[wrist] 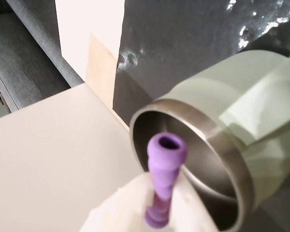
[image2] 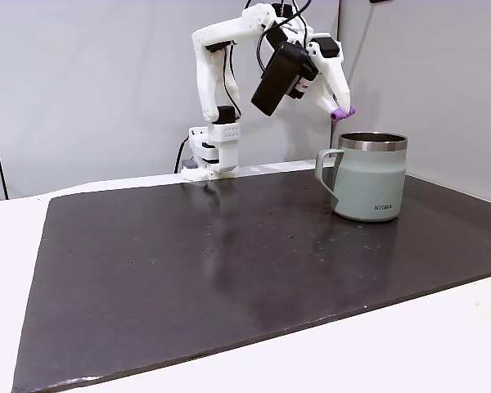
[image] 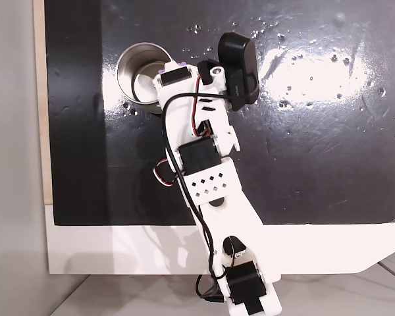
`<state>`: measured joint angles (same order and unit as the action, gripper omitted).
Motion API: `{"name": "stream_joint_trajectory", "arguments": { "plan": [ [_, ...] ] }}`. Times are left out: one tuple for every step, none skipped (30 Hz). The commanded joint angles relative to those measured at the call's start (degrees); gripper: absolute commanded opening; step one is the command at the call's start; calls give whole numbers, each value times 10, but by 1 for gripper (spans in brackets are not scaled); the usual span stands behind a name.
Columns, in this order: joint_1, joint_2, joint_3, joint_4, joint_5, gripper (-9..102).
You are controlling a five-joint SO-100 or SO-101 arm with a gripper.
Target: Grasp a pengrip and put it in the cup.
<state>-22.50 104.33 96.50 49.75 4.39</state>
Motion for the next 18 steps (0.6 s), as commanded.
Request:
{"name": "stream_joint_trajectory", "arguments": {
  "plan": [
    [-20, -14, -54, -28, 23, 0],
    [-25, -20, -57, -33, 28, 0],
    [-32, -25, -57, -41, 30, 0],
    [-39, -27, -58, -48, 32, 0],
    [-46, -33, -62, -54, 33, 0],
    [-52, -37, -65, -58, 39, 0],
    [-57, -40, -67, -63, 44, 0],
    [-62, -44, -70, -66, 46, 0],
    [-66, -47, -73, -66, 48, 0],
    [-69, -48, -74, -66, 49, 0],
    [-70, -49, -74, -66, 50, 0],
    [-71, -49, -73, -66, 52, 0],
    [-71, -50, -72, -66, 54, 0],
    [-71, -50, -70, -66, 54, 0],
    [-71, -50, -69, -66, 54, 0],
    [-71, -50, -69, -63, 54, 2],
    [-71, -49, -70, -57, 54, 5],
    [-71, -48, -70, -53, 54, 9]
  ]
}}
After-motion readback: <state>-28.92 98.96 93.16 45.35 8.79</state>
